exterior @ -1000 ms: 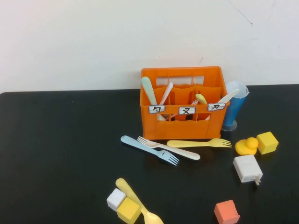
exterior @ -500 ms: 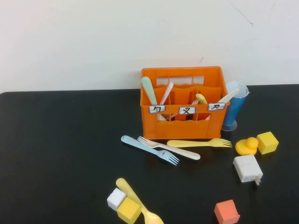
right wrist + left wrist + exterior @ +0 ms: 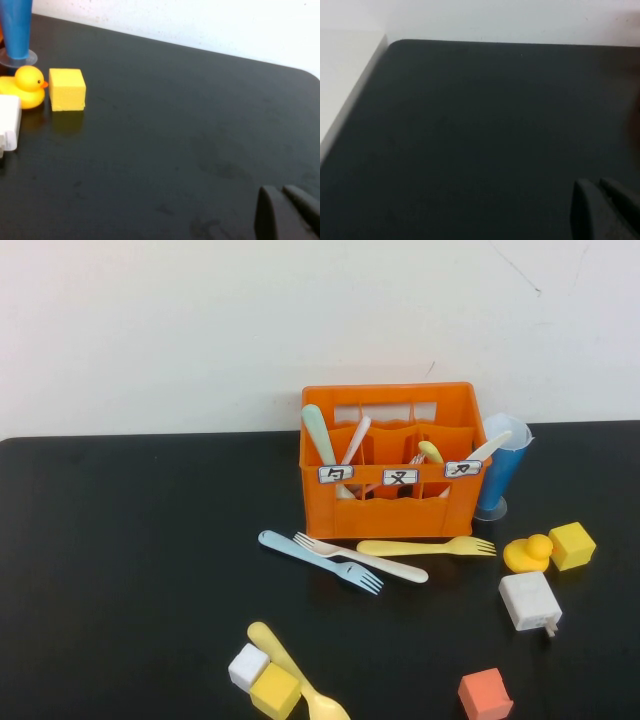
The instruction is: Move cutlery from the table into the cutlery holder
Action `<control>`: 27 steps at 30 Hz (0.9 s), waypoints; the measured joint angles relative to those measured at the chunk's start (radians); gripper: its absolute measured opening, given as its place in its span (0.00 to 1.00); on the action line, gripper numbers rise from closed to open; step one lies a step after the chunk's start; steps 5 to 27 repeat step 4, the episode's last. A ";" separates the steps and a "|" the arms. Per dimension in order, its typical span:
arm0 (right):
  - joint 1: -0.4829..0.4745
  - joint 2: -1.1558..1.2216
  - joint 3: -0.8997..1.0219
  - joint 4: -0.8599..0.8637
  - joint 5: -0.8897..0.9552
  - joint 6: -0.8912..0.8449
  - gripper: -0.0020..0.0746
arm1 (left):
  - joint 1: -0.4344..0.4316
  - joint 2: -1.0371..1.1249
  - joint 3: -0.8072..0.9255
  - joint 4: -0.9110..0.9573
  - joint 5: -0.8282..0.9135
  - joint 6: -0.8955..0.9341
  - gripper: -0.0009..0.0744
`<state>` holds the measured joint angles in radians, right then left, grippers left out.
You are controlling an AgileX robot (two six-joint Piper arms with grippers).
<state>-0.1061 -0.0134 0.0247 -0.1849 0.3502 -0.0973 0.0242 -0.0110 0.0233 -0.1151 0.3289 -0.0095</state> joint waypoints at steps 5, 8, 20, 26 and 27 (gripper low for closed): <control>0.000 0.000 0.000 0.000 0.000 0.000 0.02 | 0.000 0.000 0.000 -0.002 0.000 0.010 0.01; 0.000 0.000 0.000 0.000 0.000 0.000 0.02 | 0.000 0.000 0.000 -0.002 0.000 0.010 0.01; 0.000 0.000 0.000 0.000 0.000 0.000 0.02 | 0.000 0.000 0.000 -0.002 0.000 0.010 0.01; 0.000 0.000 0.000 0.000 0.000 0.000 0.02 | 0.000 0.000 0.000 -0.002 0.000 0.010 0.01; 0.000 0.000 0.000 0.000 0.000 0.000 0.02 | 0.000 0.000 0.000 -0.002 0.000 0.010 0.01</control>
